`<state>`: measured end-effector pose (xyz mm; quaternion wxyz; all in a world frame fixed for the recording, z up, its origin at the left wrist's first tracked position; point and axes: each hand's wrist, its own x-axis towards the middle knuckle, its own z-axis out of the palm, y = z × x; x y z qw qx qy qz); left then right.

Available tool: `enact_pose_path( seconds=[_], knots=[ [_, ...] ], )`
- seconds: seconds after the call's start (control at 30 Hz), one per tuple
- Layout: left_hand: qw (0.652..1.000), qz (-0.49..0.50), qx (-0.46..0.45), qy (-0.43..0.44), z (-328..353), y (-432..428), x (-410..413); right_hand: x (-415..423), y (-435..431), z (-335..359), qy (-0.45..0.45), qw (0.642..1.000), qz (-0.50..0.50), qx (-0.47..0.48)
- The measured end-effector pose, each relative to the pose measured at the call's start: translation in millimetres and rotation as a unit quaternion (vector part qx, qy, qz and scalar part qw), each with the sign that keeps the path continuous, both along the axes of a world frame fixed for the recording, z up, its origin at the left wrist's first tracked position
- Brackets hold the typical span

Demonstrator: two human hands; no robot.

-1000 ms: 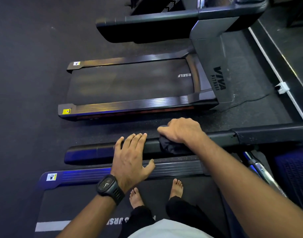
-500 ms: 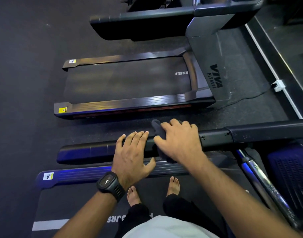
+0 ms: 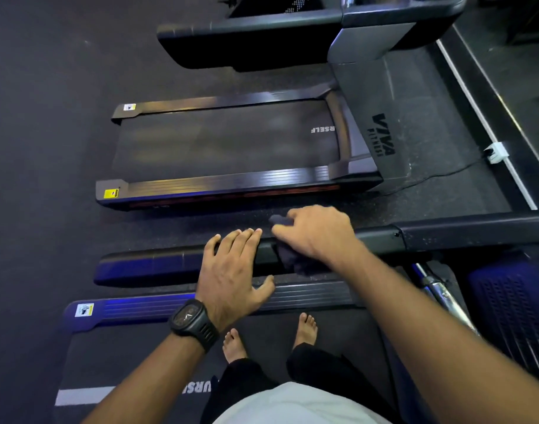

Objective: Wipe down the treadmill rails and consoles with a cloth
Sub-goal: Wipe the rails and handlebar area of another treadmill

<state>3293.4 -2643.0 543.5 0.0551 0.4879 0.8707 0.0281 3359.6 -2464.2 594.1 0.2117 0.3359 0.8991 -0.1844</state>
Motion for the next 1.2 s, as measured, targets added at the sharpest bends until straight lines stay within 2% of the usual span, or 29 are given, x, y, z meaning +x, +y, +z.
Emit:
enact_pose_path(
  seconds=[0.03, 0.1, 0.27, 0.33, 0.4, 0.47, 0.63, 0.7, 0.77, 0.83, 0.93, 1.0, 1.03, 1.1, 1.2],
  knots=[
    [1.0, -0.004, 0.003, 0.0, 0.2, 1.4, 1.1, -9.4, 11.8, -1.0, -0.042, 0.998, -0.016, -0.033],
    [1.0, -0.009, 0.006, -0.004, 0.9, 4.3, 3.9, -14.4, 22.1, -2.0, -0.062, 0.997, -0.035, -0.039],
    [1.0, 0.002, -0.001, -0.001, 1.0, 5.4, 7.5, 37.3, -21.1, 1.2, 0.066, 0.993, 0.03, 0.097],
    [1.0, 0.006, 0.001, 0.0, 1.0, 6.4, 7.5, 25.7, -7.6, 0.7, 0.058, 0.997, 0.009, 0.053],
    [1.0, 0.004, -0.001, 0.0, 1.3, 7.3, 8.3, 4.0, 11.5, -1.1, -0.009, 0.999, -0.033, -0.015],
    [1.0, 0.002, -0.005, 0.001, 1.3, 7.5, 9.6, -4.1, 20.2, -1.3, -0.034, 0.997, -0.059, -0.022],
    [1.0, -0.002, 0.0, 0.002, -0.6, 6.2, 7.8, 44.1, -33.8, 0.1, 0.074, 0.988, 0.003, 0.132],
    [1.0, 0.001, 0.004, 0.0, 0.2, 9.0, 8.7, 31.9, -14.6, -0.5, 0.065, 0.994, -0.011, 0.091],
    [1.0, 0.002, 0.002, -0.005, 0.9, 10.5, 9.6, 5.7, 14.8, 0.3, -0.022, 0.999, -0.035, -0.008],
    [1.0, 0.002, 0.0, -0.005, 0.7, 10.6, 11.0, -7.3, 31.3, -0.5, -0.068, 0.996, -0.044, -0.046],
    [1.0, 0.001, -0.003, -0.005, 0.2, 12.2, 12.1, 10.2, 13.8, -4.9, 0.004, 0.999, -0.035, 0.023],
    [1.0, 0.002, -0.004, -0.003, 0.0, 14.1, 13.8, 37.8, -11.4, -3.0, 0.078, 0.991, 0.003, 0.11],
    [1.0, 0.004, -0.002, -0.002, 0.4, 16.3, 15.6, 45.3, -13.3, -1.8, 0.093, 0.988, 0.02, 0.121],
    [1.0, 0.006, 0.003, 0.003, 1.1, 21.7, 19.5, 35.9, 4.7, -2.1, 0.067, 0.996, 0.004, 0.064],
    [1.0, 0.004, -0.003, 0.003, 2.1, 27.1, 25.8, 6.0, 37.1, -1.7, -0.056, 0.997, -0.034, -0.035]
  ],
)
